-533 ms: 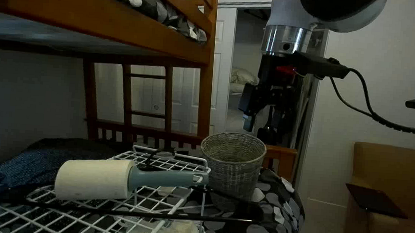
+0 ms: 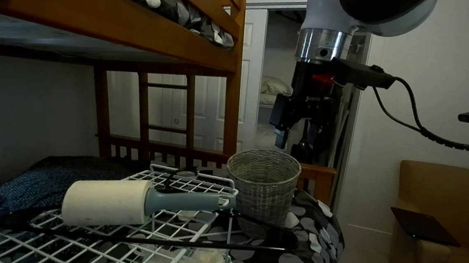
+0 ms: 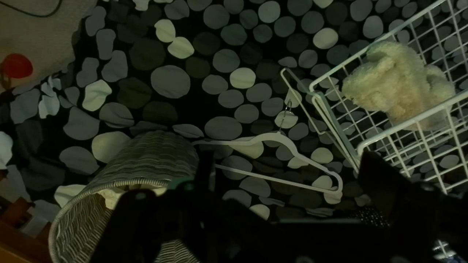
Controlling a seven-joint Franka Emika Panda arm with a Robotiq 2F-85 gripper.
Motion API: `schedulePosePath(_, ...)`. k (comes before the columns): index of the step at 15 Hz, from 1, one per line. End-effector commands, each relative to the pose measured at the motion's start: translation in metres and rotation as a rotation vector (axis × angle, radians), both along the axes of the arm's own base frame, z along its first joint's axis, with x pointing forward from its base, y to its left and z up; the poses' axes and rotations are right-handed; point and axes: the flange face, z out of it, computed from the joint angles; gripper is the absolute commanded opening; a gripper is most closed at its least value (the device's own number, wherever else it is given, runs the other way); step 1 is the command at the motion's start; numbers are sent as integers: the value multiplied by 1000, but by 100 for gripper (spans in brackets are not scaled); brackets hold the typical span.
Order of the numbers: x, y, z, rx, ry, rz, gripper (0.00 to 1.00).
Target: Pick up the white bedsheet from the brown basket and put it on the top white rack
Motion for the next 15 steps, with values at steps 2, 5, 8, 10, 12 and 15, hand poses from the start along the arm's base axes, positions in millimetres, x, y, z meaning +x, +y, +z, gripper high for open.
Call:
schedulePosePath(2, 0, 0, 0, 0, 0, 0, 100)
schedulePosePath(5, 12, -13, -5, -1, 7, -50, 100)
schedulePosePath(8, 29, -35, -19, 19, 38, -104, 100)
schedulePosePath(10, 46, -53, -32, 28, 58, -146, 100)
schedulePosePath(12, 65, -69, -44, 38, 66, -177, 100)
schedulePosePath(15, 97, -90, -58, 37, 61, -205, 100)
